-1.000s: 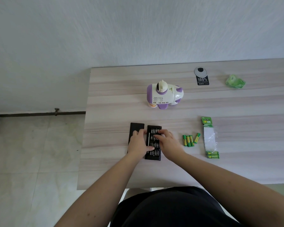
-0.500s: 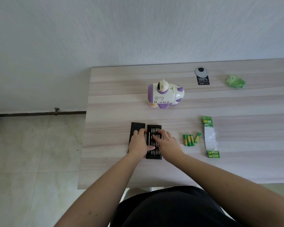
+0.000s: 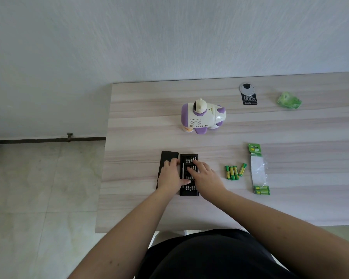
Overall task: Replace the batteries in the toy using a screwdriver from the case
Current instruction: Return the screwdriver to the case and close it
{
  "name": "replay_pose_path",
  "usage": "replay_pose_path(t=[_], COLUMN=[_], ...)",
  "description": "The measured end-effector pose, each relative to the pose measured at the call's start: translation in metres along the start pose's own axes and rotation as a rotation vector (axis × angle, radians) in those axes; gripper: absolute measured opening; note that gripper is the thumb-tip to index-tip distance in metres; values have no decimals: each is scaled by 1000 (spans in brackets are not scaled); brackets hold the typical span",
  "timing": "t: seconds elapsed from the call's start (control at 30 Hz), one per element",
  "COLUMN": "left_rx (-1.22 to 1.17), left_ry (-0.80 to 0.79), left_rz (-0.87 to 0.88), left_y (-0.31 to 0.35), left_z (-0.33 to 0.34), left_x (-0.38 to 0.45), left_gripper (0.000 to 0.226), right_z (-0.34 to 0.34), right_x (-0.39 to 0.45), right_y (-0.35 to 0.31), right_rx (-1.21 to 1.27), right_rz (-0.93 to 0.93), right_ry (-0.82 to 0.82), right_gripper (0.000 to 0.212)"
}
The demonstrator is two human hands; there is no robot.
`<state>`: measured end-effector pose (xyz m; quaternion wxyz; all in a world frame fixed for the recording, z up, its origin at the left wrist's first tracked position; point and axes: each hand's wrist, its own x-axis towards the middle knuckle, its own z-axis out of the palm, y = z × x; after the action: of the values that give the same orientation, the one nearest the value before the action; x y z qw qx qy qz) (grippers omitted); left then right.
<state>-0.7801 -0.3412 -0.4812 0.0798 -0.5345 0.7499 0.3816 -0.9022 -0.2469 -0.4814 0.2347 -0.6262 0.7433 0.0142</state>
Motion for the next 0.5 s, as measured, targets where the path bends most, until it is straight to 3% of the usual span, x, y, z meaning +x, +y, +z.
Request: replay_pose_path(t=[0.5], left_rx=[-16], left_ry=[-2], left_rz=[0], left_y=[0], left_z=[0], left_x=[0], left_gripper=[75], right_z=[2], right_x=[1], right_y=[1], right_rx=[4], right_rz=[-5], right_ry=[11], right_gripper=[64])
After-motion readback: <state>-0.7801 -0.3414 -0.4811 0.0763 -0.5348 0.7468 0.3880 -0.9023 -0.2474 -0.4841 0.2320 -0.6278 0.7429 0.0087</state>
